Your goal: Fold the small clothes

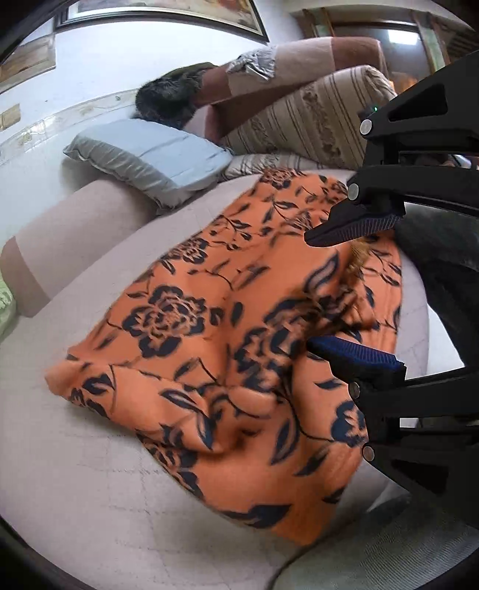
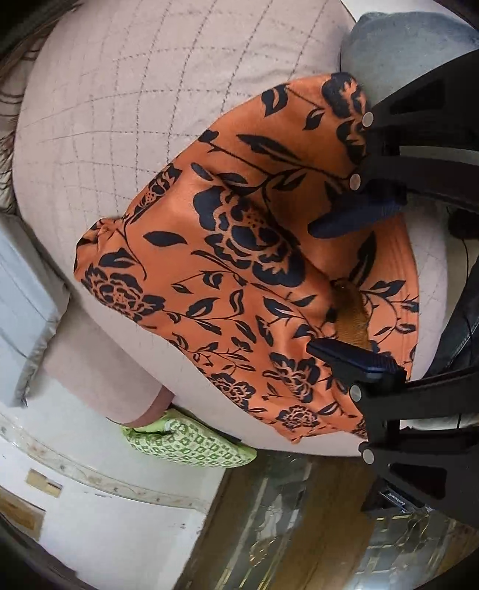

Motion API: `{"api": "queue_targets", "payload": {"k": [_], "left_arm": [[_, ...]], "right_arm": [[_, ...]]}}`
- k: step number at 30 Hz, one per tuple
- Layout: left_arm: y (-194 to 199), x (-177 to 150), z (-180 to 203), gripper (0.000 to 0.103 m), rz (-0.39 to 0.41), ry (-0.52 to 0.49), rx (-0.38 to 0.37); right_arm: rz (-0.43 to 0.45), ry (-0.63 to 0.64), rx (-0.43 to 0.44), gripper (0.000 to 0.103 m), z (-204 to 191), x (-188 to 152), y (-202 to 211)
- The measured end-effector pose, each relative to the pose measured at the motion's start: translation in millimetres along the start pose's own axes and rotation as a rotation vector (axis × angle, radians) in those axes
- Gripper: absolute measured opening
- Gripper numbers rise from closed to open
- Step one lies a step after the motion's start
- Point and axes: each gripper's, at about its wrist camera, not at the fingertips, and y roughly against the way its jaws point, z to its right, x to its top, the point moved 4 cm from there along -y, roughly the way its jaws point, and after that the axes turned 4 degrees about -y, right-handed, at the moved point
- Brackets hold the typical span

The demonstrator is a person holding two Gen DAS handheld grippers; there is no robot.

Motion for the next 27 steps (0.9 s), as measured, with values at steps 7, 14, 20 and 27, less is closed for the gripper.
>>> {"api": "queue_targets", "payload": {"k": [7,14,20,27], "left_arm": [[-18,18,-4,0.006,-0.002,-0.027,0.112],[28,16,-2,0.005,0.068,-0.119,0.061],[-16,-11,-43,0.012,-0.068,-0.078,0.220],[28,-28,-26,0.036,0.003,-0.129,0.179]], "right_arm": [[-0.031,-0.013,-0.050,0.006,6,10,-28],[0.067,0.132,0.034,0.003,-22,-13,50],[-0.052,0.121,-0.106,0.010,11,-36,-3],[0.068,0.152,-0.097,0.043,3,-28,42]]}}
